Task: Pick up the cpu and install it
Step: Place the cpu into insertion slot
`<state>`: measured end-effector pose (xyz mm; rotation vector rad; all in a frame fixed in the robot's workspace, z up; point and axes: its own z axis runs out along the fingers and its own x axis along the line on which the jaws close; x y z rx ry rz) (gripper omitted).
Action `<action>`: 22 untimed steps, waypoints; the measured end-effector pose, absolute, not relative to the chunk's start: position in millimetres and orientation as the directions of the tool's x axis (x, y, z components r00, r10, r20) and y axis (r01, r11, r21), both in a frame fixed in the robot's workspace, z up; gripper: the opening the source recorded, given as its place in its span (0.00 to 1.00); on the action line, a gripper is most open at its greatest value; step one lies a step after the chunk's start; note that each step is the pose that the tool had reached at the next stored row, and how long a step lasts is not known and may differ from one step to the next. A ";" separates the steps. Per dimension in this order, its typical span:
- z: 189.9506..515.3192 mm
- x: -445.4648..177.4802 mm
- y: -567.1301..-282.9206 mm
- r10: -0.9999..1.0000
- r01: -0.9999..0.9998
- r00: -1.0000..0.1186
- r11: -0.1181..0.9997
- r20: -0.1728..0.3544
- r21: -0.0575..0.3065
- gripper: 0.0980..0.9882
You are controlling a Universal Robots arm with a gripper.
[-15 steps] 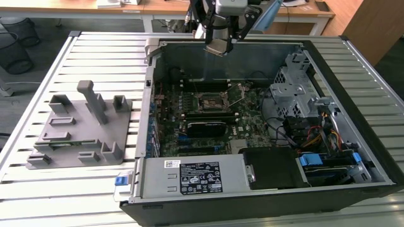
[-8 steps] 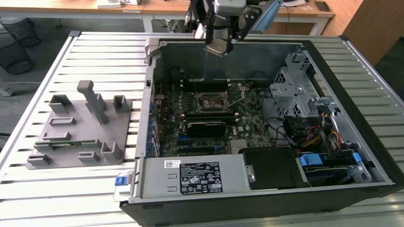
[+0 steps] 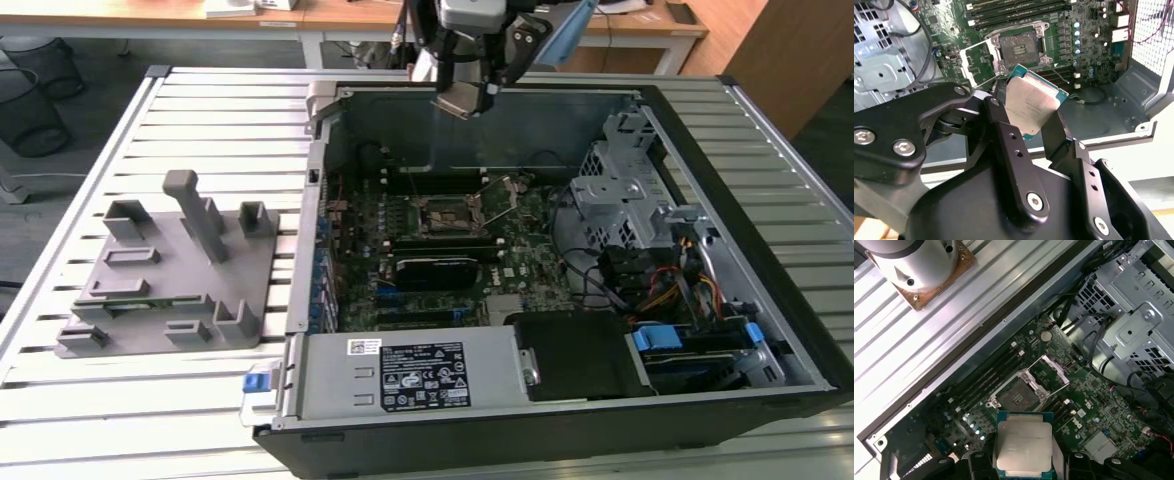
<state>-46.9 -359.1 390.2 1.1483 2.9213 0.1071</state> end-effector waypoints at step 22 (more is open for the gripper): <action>385.4 -46.4 -358.9 0.884 0.883 -0.468 0.466 0.015 0.058 0.48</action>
